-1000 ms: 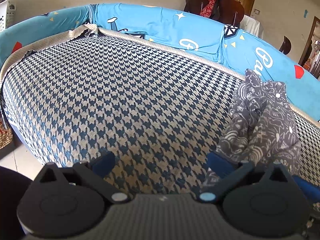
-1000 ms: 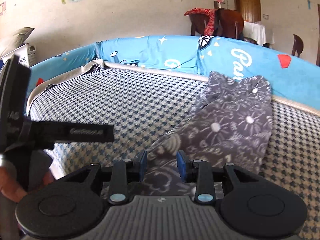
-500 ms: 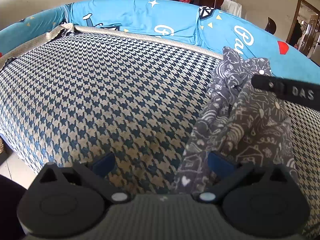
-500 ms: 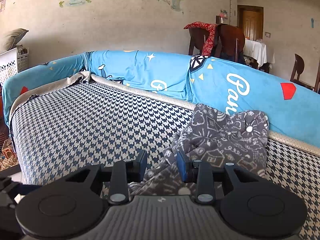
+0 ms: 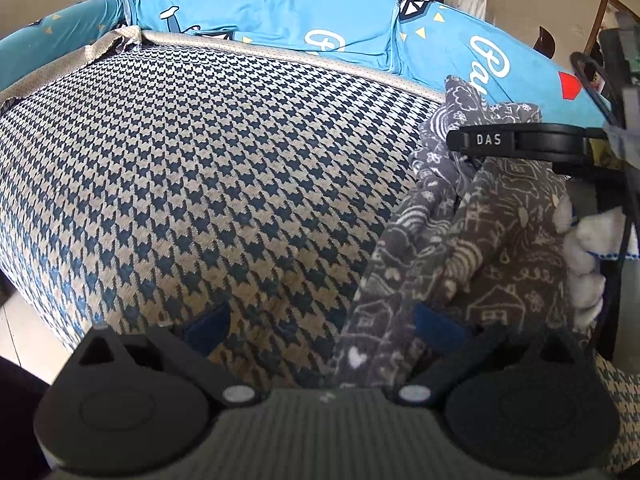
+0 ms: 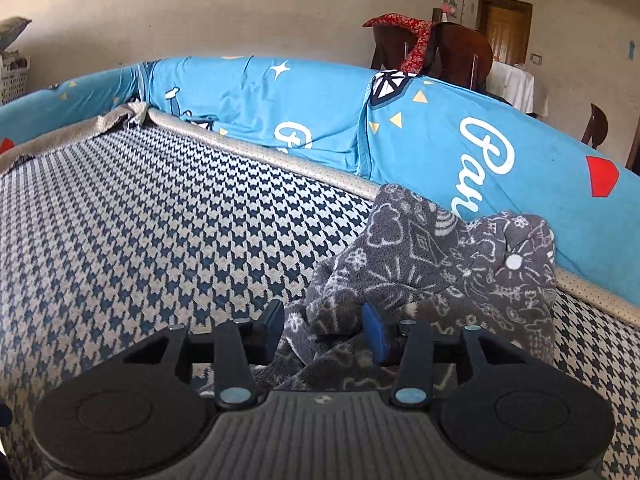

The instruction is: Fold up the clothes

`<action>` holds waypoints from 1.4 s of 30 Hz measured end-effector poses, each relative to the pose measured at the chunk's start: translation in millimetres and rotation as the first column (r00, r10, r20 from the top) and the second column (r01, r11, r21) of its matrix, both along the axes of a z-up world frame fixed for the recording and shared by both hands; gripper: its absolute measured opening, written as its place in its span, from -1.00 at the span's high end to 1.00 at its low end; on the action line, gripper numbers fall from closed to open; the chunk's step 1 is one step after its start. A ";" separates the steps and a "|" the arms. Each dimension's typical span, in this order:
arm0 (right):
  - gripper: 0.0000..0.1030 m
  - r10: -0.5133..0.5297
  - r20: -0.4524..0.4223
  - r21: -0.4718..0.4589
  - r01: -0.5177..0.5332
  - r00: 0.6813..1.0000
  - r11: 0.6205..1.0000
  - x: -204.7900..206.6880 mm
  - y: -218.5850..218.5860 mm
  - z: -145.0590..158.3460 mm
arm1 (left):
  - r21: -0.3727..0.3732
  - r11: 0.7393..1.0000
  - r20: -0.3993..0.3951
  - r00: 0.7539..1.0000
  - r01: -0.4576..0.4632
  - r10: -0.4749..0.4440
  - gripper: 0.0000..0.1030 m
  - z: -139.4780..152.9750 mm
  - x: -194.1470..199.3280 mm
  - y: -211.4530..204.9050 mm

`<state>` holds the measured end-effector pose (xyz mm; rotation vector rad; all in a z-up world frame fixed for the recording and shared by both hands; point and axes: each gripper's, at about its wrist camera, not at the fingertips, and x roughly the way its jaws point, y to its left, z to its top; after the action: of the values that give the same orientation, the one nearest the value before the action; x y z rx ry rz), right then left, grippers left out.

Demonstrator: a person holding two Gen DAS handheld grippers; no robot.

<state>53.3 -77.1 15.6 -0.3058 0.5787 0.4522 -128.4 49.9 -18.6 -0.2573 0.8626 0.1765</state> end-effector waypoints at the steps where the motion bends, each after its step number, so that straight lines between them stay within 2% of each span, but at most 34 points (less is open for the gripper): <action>1: 0.14 -0.001 0.005 -0.023 0.001 1.000 1.000 2.2 2.3 -3.8 | -0.002 1.000 -0.003 1.000 -0.002 0.002 -1.00 -0.6 -0.3 0.4; 4: 0.20 -0.025 0.006 -0.043 0.025 1.000 0.999 9.8 2.5 -12.5 | -0.011 1.000 -0.010 1.000 -0.002 0.002 -1.00 -0.9 0.3 1.0; 8: 0.71 -0.038 -0.001 -0.023 0.038 0.999 0.999 18.0 1.8 -14.5 | -0.014 1.000 -0.013 1.000 0.000 0.000 -1.00 -0.5 0.1 0.8; 14: 0.76 -0.037 0.036 0.155 0.031 0.999 0.987 21.6 -4.1 13.0 | 0.009 1.000 0.001 1.000 -0.006 0.006 -1.00 2.9 -1.1 0.1; 17: 0.76 -0.035 0.001 0.282 0.033 0.999 0.959 32.0 -9.0 18.1 | 0.030 1.000 0.005 1.000 -0.004 0.004 -1.00 3.4 -1.4 -2.6; 19: 0.75 -0.038 -0.029 0.333 0.046 0.999 0.942 40.4 -8.9 15.2 | 0.034 0.999 -0.004 1.000 -0.007 0.007 -1.00 1.6 -0.2 -2.5; 21: 0.71 -0.048 -0.069 0.349 0.070 0.996 0.934 49.0 -6.1 6.8 | 0.038 0.999 -0.014 1.000 -0.011 0.012 -1.00 -0.3 0.9 -2.1; 24: 0.60 -0.032 -0.110 0.296 0.063 0.993 0.953 57.0 4.2 -10.3 | 0.039 0.999 -0.031 0.999 -0.023 0.025 -1.00 -3.8 1.9 0.0; 28: 0.17 0.002 -0.098 0.284 0.026 0.995 0.958 52.5 11.3 -9.6 | 0.051 0.998 -0.038 0.999 -0.026 0.028 -1.00 -4.9 1.9 -0.1; 37: 0.01 0.008 -0.046 0.315 0.007 0.999 0.949 24.9 -14.2 35.0 | 0.077 0.994 -0.036 0.997 -0.073 0.075 -1.00 -2.7 5.2 5.2; 42: 0.01 -0.011 -0.108 0.275 0.041 0.994 0.960 15.6 -30.9 33.6 | 0.075 0.993 -0.047 0.995 -0.087 0.091 -1.00 -5.5 5.7 7.1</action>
<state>69.0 -108.0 49.2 -0.0060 0.6128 0.5197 -122.7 56.9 -24.1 -0.2241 0.8934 0.2983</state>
